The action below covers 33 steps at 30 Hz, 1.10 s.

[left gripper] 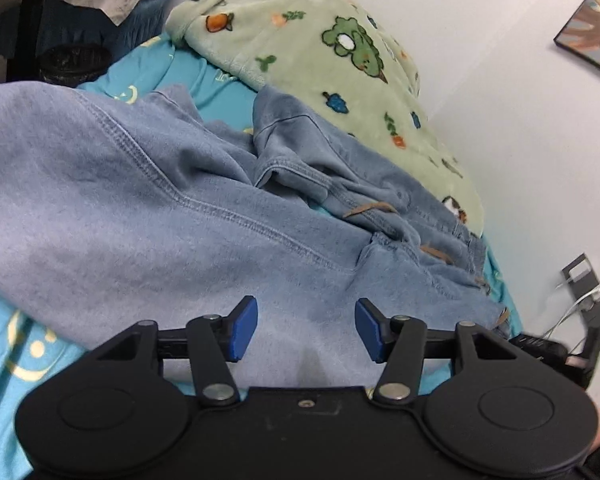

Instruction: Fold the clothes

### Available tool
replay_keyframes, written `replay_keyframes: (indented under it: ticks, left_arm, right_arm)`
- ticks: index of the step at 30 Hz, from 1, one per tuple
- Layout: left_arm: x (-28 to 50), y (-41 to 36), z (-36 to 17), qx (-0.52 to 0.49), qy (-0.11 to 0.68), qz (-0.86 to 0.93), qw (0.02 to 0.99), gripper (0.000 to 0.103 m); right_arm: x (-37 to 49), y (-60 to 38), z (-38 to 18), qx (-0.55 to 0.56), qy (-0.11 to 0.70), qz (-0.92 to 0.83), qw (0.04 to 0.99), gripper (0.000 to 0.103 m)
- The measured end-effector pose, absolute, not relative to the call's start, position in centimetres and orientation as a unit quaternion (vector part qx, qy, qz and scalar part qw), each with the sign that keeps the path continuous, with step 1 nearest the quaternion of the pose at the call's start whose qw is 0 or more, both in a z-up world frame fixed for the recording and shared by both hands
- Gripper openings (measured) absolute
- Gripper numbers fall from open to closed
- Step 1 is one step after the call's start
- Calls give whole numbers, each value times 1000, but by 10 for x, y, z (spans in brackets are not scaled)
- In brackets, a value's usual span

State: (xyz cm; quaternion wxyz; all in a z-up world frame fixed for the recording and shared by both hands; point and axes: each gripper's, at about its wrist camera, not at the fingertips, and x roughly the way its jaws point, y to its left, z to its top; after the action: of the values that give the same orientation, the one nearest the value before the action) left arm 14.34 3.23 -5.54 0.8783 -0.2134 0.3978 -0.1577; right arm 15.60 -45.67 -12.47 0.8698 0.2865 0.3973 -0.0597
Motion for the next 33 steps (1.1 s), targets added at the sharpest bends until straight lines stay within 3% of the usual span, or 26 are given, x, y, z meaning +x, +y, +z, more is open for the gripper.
replay_keyframes:
  ticks: [5, 8, 10, 17, 23, 26, 29, 32, 33]
  left_arm:
    - [152, 40, -63, -234, 410, -152, 869, 48]
    - [144, 40, -57, -231, 409, -174, 866, 47]
    - [138, 37, -52, -222, 406, -185, 867, 47]
    - [120, 27, -40, -195, 398, -205, 873, 48]
    - [114, 22, -34, -199, 384, -220, 874, 50]
    - [120, 19, -38, -197, 393, -216, 872, 50]
    - [128, 20, -45, -199, 407, -205, 868, 50]
    - [132, 23, -49, -205, 414, -193, 866, 50]
    - [133, 25, -50, -207, 416, -189, 865, 50]
  right_arm:
    - [172, -433, -124, 211, 399, -70, 889, 38]
    - [171, -430, -115, 212, 380, -95, 895, 16]
    - [164, -431, -102, 230, 347, -104, 903, 9]
    - [150, -429, -55, 181, 234, -171, 940, 7]
    - [145, -463, -47, 180, 156, -219, 946, 7]
    - [148, -488, -72, 214, 196, -233, 928, 7]
    - [147, -517, -115, 297, 288, -245, 877, 8]
    - [136, -533, -145, 361, 323, -246, 839, 15]
    - [134, -535, -145, 370, 324, -246, 836, 21]
